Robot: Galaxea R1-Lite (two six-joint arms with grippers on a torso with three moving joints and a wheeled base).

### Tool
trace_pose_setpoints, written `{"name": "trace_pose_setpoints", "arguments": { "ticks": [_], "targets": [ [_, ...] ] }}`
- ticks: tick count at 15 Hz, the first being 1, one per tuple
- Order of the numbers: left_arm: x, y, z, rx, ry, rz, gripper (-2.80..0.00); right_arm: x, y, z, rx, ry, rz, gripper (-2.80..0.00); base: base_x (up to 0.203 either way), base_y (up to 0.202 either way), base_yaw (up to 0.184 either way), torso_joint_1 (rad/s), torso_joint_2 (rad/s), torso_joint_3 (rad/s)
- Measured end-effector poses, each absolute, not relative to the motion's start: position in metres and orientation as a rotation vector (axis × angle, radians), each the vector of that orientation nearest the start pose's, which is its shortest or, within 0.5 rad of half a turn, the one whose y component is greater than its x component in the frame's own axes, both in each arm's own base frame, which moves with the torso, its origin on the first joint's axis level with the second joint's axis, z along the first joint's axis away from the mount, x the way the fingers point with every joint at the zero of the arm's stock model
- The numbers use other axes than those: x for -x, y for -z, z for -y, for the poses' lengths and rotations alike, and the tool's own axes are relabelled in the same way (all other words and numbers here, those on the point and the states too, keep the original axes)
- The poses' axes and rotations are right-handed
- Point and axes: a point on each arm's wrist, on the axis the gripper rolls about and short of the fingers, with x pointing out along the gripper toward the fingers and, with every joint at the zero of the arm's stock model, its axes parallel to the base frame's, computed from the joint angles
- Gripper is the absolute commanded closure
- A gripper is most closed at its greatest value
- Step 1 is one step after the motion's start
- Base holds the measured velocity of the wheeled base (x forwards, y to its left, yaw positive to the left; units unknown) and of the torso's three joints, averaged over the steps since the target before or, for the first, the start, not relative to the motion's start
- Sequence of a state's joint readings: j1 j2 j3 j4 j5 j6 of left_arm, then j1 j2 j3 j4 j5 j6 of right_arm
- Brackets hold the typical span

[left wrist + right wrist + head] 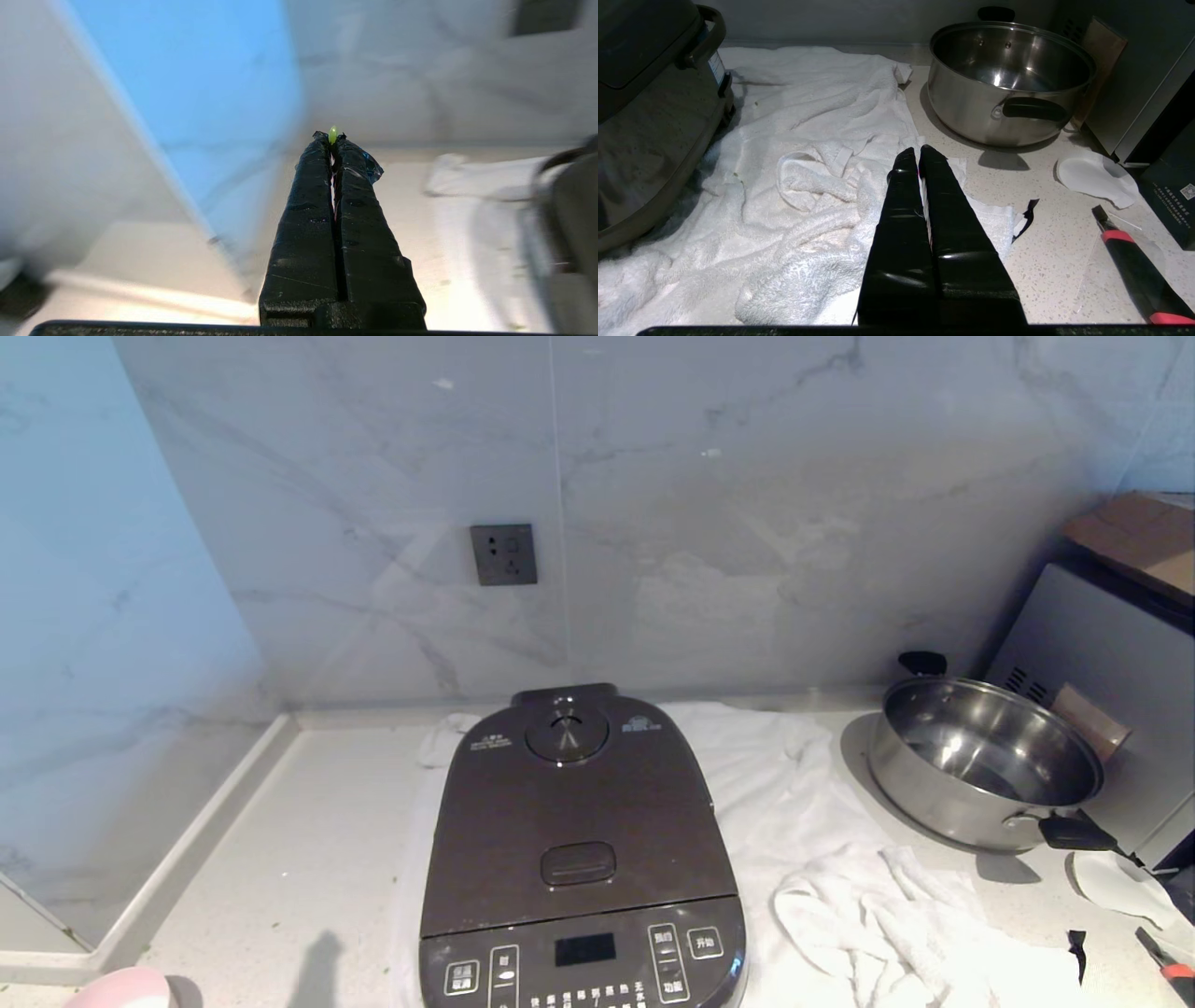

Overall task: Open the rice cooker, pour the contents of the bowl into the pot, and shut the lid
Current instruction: Press the start button

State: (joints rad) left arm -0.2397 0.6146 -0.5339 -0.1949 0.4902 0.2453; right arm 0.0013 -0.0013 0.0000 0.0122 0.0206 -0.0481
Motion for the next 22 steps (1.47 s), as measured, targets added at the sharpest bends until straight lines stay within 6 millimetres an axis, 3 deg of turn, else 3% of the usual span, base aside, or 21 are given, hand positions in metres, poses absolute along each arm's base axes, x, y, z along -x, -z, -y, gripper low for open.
{"name": "trace_pose_setpoints", "arguments": {
  "ticks": [4,9,12,19,22],
  "targets": [
    [-0.018,-0.241,-0.009,-0.204,-0.397,0.088,0.0,0.023,-0.074,0.0,0.048,-0.022,-0.011,0.0,0.0,0.0,0.0,0.0,0.0,0.0],
    [0.005,-0.18,-0.011,-0.201,-0.429,0.009,0.0,0.023,-0.074,0.0,0.048,-0.022,-0.011,0.0,0.0,0.0,0.0,0.0,0.0,0.0],
    [0.01,-0.158,-0.011,-0.165,-0.44,0.021,0.0,0.023,-0.074,0.0,0.048,-0.023,-0.011,0.0,0.0,0.0,0.0,0.0,0.0,0.0],
    [0.032,-0.12,-0.005,-0.152,-0.207,0.133,0.0,0.023,-0.074,0.0,0.048,-0.023,-0.01,0.0,0.0,0.0,0.0,0.0,0.0,0.0],
    [0.034,-0.115,-0.004,-0.139,-0.202,0.154,0.0,0.023,-0.074,0.0,0.048,-0.022,-0.011,0.0,0.0,0.0,0.0,0.0,0.0,0.0]
  ]
}}
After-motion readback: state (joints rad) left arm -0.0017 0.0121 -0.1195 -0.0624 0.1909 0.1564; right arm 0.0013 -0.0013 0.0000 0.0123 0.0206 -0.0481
